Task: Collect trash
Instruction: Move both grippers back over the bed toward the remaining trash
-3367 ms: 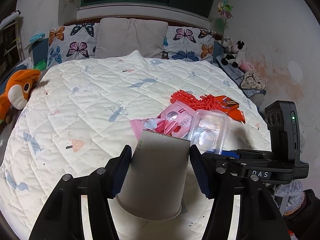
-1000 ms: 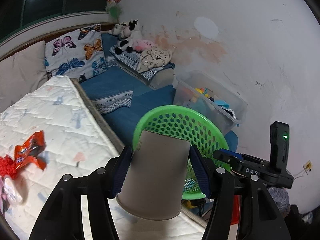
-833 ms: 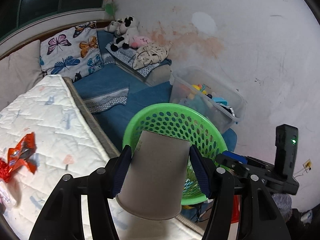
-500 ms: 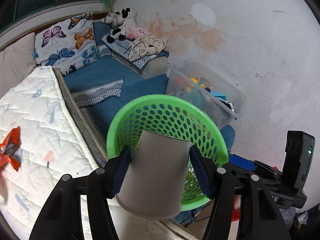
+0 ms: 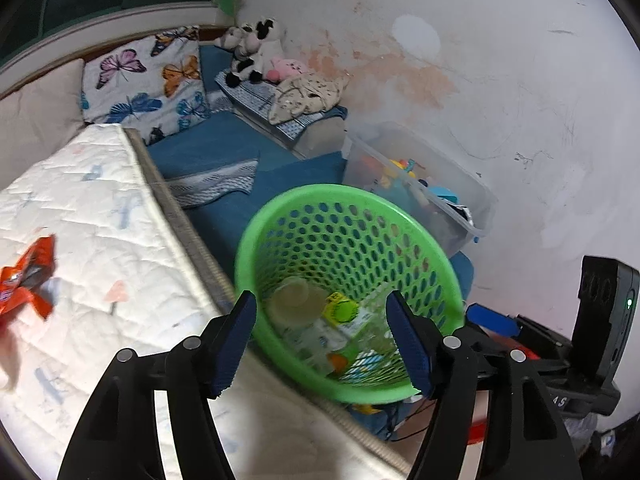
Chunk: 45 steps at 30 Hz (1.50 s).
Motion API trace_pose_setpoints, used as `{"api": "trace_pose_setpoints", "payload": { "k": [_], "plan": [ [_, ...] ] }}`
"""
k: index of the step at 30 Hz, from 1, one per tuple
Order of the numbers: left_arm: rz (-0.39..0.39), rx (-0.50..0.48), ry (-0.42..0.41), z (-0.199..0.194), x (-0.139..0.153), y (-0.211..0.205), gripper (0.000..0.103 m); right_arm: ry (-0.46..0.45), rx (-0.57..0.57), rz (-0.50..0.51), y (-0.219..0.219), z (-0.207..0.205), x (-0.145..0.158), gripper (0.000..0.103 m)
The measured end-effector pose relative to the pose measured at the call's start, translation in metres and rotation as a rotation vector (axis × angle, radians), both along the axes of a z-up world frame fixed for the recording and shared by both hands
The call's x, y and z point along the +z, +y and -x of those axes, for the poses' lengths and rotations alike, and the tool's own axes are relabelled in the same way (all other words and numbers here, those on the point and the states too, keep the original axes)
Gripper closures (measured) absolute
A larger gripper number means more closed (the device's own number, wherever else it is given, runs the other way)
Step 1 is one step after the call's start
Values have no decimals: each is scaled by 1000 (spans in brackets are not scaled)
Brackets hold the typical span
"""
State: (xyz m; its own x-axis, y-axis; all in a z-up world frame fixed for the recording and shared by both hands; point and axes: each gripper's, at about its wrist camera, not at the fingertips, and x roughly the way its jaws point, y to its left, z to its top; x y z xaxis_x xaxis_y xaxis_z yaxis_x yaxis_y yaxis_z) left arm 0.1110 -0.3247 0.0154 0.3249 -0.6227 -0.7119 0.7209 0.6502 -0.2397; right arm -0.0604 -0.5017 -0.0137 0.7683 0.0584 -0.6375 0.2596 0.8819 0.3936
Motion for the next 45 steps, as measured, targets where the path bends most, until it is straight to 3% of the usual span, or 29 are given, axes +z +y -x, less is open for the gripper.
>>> {"api": "trace_pose_setpoints", "payload": {
  "k": [16,30,45],
  "plan": [
    [-26,257,-57,-20,9,145,38,-13,181,43,78,-52,12,26],
    [-112,486,-74,-47,-3,282,38,-10,394,95,170,-109,18,25],
    [-200,618,-37,-68,-34,375,38,8,590,167,264,-157,17,25]
  ]
}}
